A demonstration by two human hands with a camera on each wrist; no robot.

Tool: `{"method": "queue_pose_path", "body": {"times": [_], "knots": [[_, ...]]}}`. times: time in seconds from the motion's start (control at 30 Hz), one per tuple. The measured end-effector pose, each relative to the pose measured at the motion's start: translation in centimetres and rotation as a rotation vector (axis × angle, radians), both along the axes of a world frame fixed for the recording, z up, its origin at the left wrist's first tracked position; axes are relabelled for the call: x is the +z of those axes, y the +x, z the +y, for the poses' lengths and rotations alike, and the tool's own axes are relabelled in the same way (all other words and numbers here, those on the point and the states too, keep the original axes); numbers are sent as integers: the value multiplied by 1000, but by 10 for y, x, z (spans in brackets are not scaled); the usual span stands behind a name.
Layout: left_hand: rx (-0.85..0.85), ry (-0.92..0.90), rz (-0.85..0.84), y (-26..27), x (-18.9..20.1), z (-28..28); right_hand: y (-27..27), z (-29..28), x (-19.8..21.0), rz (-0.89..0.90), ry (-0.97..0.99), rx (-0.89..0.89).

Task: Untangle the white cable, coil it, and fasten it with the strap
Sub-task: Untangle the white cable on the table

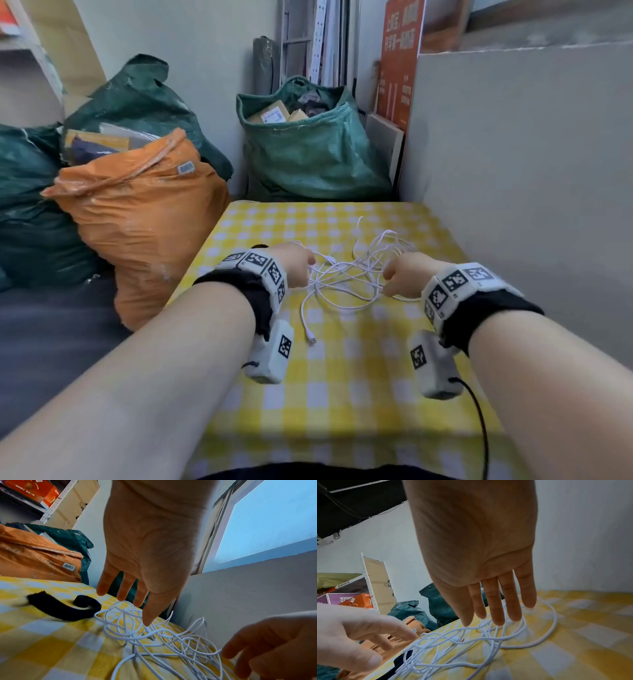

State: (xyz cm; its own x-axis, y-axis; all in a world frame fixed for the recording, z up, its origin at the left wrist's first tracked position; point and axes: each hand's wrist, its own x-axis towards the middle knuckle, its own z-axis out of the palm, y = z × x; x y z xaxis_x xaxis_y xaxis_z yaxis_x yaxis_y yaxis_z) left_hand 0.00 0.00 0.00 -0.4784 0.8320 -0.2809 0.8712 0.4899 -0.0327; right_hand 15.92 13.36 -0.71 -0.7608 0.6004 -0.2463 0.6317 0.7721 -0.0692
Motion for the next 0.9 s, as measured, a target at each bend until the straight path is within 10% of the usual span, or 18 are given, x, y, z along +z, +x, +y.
{"method": "queue_pose_path", "body": {"times": [0.33, 0.63, 0.9], "knots": [[16, 87, -49, -52, -30, 12, -58, 5, -22, 343, -16, -5], [95, 229, -408, -95, -42, 14, -122, -11, -29, 123, -102, 45], [66, 335, -383, -102, -35, 7, -138, -23, -24, 105, -222, -48]]}}
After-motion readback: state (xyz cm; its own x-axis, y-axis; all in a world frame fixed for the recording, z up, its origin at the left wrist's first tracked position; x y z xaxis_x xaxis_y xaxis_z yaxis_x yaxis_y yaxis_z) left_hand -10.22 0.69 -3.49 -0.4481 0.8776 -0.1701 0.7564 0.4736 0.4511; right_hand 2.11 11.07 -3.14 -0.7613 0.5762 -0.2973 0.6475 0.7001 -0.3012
